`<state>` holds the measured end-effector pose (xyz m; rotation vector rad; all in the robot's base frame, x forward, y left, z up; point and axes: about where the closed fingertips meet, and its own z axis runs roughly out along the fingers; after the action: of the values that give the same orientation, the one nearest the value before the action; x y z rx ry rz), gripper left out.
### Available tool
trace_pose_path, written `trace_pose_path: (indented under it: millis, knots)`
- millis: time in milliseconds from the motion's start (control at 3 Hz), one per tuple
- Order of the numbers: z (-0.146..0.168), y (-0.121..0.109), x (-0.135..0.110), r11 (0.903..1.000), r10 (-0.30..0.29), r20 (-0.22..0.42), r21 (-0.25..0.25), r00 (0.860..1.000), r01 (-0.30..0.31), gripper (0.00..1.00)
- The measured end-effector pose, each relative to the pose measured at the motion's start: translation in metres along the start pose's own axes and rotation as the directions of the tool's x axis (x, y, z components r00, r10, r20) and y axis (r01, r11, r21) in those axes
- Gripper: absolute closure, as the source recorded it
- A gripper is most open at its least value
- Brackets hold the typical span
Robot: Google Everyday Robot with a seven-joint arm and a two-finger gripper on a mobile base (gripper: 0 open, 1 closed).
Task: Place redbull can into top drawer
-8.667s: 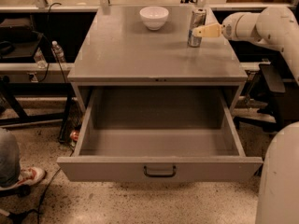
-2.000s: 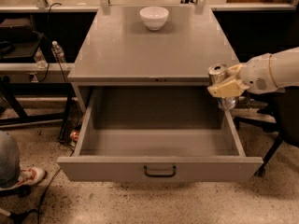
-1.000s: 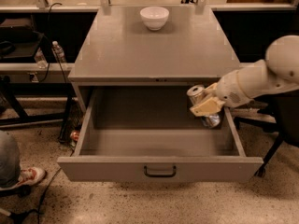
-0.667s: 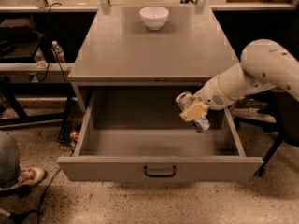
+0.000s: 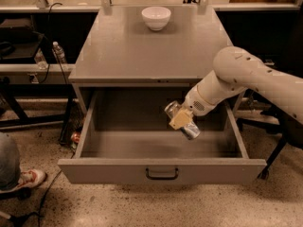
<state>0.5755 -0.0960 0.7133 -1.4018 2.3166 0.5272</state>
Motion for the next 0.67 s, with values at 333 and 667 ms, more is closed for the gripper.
trace_pose_path:
  millis: [333, 667]
  knots:
    - [0.022, 0.002, -0.002, 0.9995, 0.030, -0.033, 0.000, 0.999, -0.030, 1.00]
    - [0.033, 0.003, -0.001, 0.9986, 0.052, -0.046, 0.004, 0.998, -0.052, 1.00]
